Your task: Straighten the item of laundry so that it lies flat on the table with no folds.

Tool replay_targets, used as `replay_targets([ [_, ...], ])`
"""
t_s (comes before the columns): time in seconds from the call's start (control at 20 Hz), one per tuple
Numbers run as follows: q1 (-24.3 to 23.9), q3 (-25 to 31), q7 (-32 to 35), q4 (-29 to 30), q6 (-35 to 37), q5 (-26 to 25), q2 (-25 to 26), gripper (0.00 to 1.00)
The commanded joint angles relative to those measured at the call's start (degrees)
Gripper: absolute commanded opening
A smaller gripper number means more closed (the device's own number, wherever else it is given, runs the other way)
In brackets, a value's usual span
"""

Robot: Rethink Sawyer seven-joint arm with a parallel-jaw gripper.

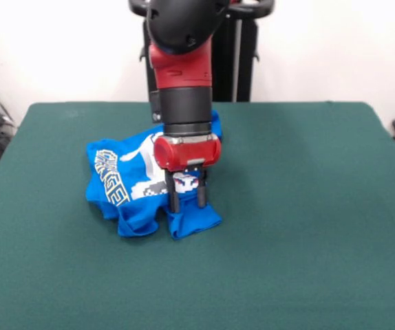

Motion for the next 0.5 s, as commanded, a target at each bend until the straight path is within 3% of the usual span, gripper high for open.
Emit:
replay_targets([
  [0.05, 3.21, 10.31, 7.87, -4.71, 3.78, -6.36, 3.42, 1.0],
  [0.25, 5.33, 9.36, 20.06, -7.31, -0.25, -17.03, 5.84, 1.0],
  [0.5, 7.12, 8.6, 29.53, -9.1, -7.13, -27.16, 8.45, 1.0],
])
